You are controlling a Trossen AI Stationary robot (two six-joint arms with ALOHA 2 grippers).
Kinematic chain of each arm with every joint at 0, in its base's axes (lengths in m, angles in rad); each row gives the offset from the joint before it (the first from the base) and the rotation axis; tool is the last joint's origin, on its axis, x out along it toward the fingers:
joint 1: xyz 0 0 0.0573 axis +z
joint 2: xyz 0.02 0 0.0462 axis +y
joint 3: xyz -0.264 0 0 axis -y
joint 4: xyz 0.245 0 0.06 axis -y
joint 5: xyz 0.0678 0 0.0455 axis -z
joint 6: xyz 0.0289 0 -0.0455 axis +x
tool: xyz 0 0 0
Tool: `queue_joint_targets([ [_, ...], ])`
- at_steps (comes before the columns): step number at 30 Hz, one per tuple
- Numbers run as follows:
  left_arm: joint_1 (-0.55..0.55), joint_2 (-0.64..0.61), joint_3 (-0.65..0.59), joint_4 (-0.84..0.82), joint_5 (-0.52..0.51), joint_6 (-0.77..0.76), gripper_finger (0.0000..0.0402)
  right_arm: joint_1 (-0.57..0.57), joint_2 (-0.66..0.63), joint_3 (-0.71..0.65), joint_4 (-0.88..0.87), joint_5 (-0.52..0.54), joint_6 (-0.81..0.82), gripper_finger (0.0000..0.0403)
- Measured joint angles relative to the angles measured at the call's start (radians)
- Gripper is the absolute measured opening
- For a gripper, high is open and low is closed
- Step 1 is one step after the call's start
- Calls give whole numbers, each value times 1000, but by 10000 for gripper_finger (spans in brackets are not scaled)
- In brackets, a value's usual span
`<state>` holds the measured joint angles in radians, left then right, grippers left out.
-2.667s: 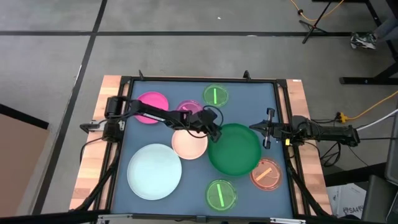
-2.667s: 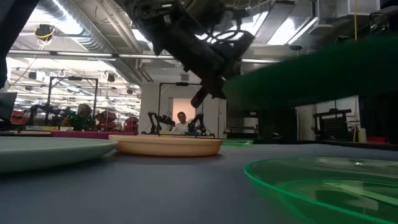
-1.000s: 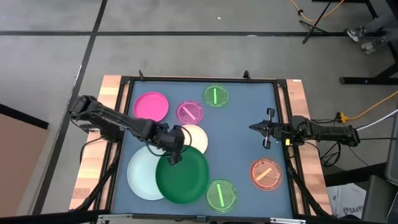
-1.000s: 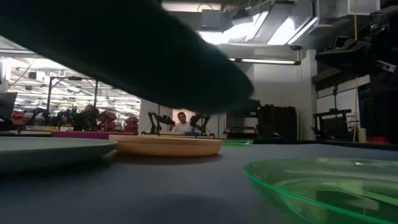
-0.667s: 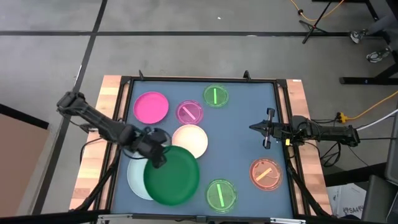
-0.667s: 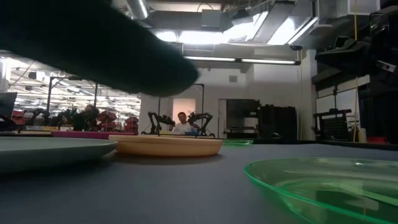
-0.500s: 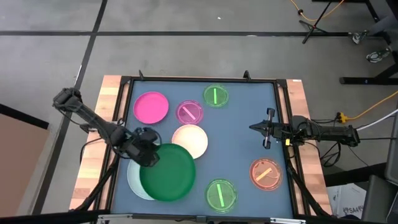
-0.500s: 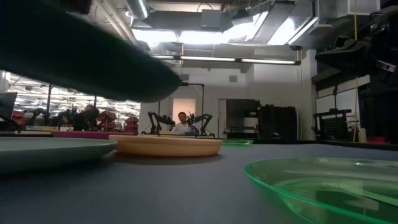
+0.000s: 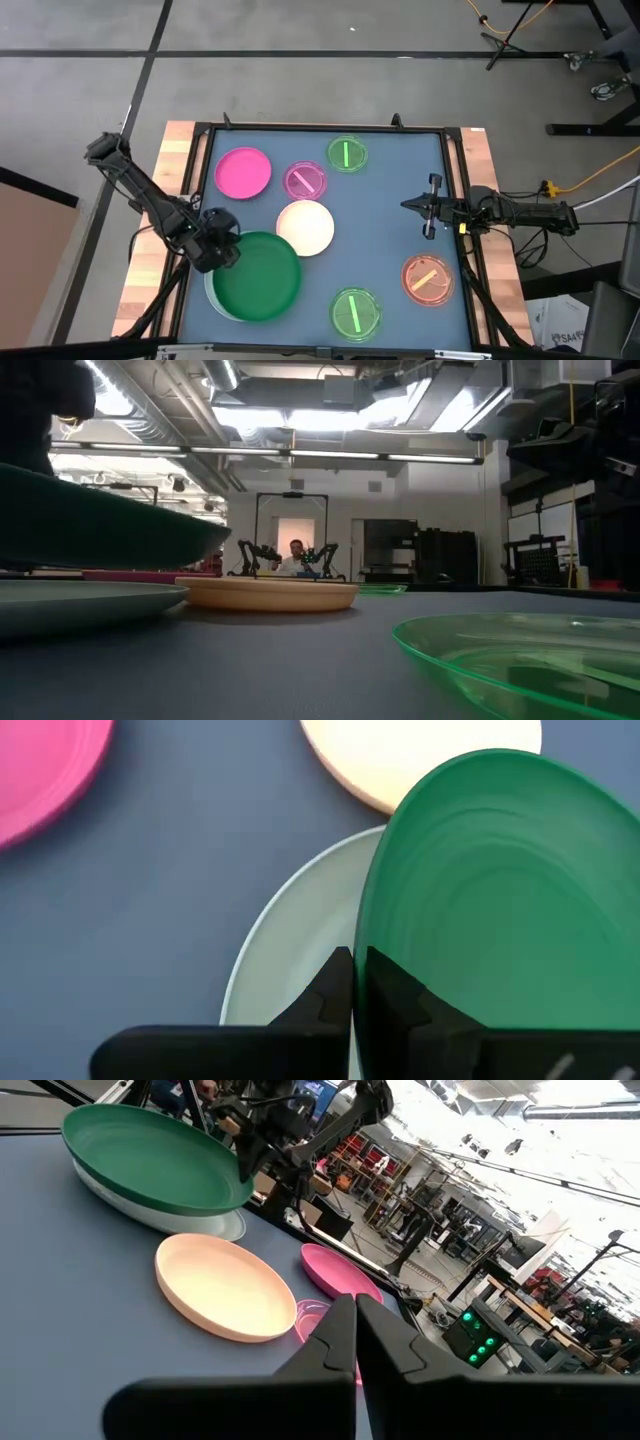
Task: Stack plastic plates
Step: Stack the dark green plate on top of blue plate
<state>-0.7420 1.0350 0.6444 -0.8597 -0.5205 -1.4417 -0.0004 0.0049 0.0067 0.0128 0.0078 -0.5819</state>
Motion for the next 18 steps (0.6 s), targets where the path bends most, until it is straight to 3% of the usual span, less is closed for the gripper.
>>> queue_joint_targets([
  [18, -80, -2, -92, 2, -1, -113, 4, 0, 0, 0, 0, 0, 0, 1],
])
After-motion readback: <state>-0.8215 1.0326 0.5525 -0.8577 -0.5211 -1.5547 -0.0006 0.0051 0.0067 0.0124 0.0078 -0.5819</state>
